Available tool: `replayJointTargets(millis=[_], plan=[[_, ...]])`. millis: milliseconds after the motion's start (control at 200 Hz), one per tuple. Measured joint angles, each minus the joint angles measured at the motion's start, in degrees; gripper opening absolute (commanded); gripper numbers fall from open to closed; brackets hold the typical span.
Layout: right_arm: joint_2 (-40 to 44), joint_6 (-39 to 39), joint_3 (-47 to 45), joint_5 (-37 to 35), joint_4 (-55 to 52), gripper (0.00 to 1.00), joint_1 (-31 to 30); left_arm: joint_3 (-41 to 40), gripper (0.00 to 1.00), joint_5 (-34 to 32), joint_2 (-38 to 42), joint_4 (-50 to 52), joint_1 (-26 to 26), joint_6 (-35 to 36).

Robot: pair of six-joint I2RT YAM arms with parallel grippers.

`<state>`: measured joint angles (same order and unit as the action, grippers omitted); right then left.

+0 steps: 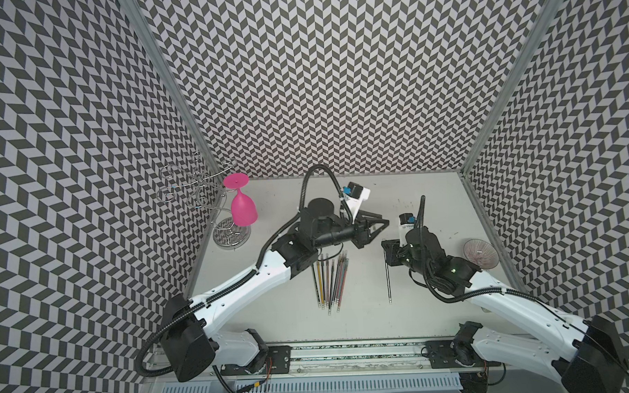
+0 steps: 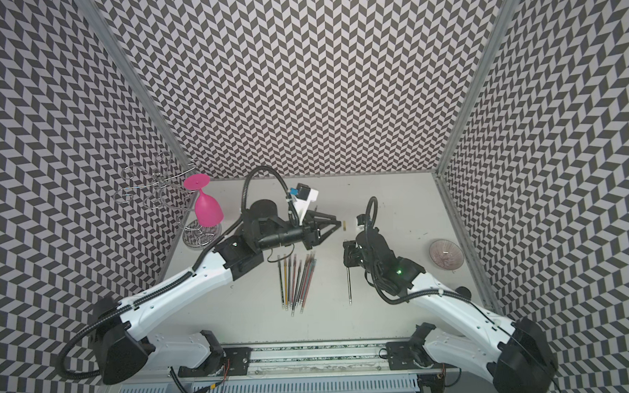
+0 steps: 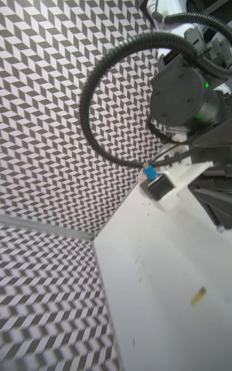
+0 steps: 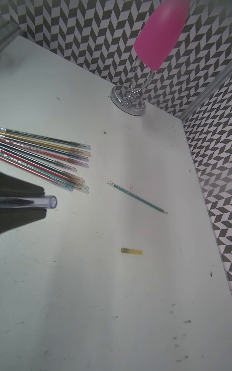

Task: Remove the protective cover of the pencils
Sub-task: Pick up the pencil from the center of the board.

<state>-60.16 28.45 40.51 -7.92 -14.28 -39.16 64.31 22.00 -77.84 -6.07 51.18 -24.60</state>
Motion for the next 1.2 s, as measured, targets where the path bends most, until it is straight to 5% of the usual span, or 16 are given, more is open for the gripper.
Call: replayJointTargets(millis=[110, 340, 481, 671, 1202], plan=[[-0.39, -1.49, -0.39, 1.01, -0.57, 0.0, 1.36, -1.33, 0.39, -2.36, -2.05, -1.09, 3.67, -0.98], [-0.63, -2.49, -0.48, 2.95, -0.44, 0.0, 2.21, 7.08, 0.41, -5.01, -4.22, 5.6, 1.86, 5.88], [-0.39, -2.08, -2.25, 4.42, 0.74, 0.0, 2.23, 7.98, 0.39, -1.27, -3.91, 6.86, -2.93, 9.77], [-0.72, -1.86, -2.38, 6.6, 1.77, 0.0, 2.23, -1.49, 0.4, 4.22, -2.93, 6.99, -9.64, 11.34], [-0.92, -1.38, 3.56, 11.89, 14.62, 0.0, 2.34, -1.62, 0.44, 10.73, -4.17, 7.78, -9.42, 13.2]])
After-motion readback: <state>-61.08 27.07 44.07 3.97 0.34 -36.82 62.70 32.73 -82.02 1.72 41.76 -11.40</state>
